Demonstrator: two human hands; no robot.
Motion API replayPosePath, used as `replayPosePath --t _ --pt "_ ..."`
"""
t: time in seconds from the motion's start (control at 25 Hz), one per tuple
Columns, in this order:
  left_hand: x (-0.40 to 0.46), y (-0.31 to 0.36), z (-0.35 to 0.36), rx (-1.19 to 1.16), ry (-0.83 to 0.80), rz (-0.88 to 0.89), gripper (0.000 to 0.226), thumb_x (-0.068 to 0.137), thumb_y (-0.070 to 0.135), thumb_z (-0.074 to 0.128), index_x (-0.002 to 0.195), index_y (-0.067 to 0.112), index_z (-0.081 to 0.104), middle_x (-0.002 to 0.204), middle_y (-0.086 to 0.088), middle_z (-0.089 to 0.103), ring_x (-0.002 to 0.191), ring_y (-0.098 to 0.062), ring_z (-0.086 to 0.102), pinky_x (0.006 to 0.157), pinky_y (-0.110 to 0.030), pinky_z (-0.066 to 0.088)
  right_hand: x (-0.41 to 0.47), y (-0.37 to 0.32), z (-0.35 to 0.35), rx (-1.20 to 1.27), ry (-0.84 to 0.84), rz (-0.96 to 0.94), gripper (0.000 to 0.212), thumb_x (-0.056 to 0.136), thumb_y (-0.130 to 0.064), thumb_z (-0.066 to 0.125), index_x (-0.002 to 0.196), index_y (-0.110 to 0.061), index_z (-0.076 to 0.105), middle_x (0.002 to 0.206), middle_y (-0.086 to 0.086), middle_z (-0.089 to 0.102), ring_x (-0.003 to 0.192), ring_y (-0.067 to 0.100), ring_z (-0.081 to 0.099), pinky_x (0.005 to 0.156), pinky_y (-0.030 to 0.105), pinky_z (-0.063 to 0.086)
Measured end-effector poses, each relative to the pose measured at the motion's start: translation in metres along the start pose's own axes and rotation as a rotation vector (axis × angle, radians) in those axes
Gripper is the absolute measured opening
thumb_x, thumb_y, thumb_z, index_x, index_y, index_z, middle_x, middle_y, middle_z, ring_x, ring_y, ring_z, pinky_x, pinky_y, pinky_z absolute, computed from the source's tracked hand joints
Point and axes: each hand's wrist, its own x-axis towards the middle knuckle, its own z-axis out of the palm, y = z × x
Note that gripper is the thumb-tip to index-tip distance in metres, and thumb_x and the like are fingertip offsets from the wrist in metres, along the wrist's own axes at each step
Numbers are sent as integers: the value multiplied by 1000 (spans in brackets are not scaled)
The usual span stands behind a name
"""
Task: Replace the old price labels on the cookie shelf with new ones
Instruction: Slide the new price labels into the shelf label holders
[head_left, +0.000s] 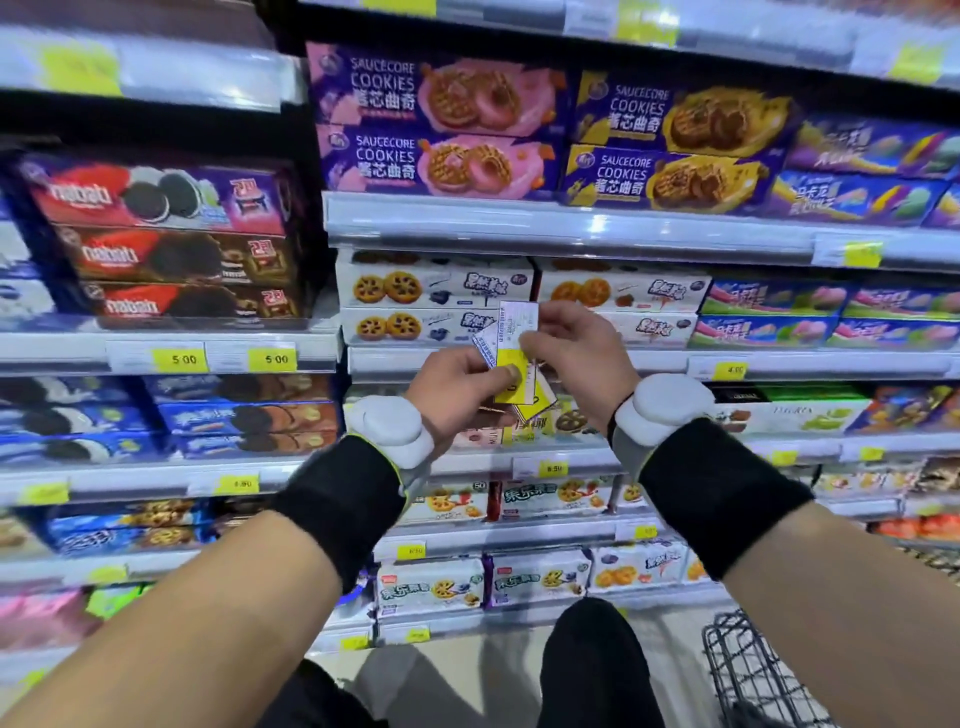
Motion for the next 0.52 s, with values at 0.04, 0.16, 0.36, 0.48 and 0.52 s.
replayPosePath --t 0.04,0.16,0.36,0.48,0.52 --pt "0 2 -5 -6 31 20 16 89 4 61 74 8 61 60 0 66 56 -20 61 49 -23 54 0 -2 5 -25 -12 -25 19 72 -26 69 90 -22 68 88 4 72 78 20 66 79 43 55" --pt "4 5 -16 -41 103 54 8 85 5 66 78 8 65 68 -4 67 58 -19 62 50 -25 55 2 -9 14 -114 -28 -58 11 80 -24 68 70 -25 64 61 -12 64 59 9 56 65 38 52" --pt "2 7 -21 -204 111 35 15 93 20 57 84 15 67 69 -2 69 60 -18 64 57 -30 53 8 -16 26 -204 -71 -99 17 86 -24 65 71 -15 63 60 -5 57 55 11 50 58 30 41" --pt "3 10 -24 -237 133 24 17 98 23 48 96 17 64 75 -4 69 65 -19 64 58 -30 53 11 -16 36 -197 -69 -138 26 86 -26 65 75 -3 61 61 1 53 58 15 47 60 32 40" --pt "3 13 -25 -245 144 29 18 99 23 46 99 16 63 79 -5 69 67 -21 65 59 -32 53 12 -17 39 -194 -50 -144 26 86 -26 65 72 -4 60 59 -1 51 57 15 45 60 32 38"
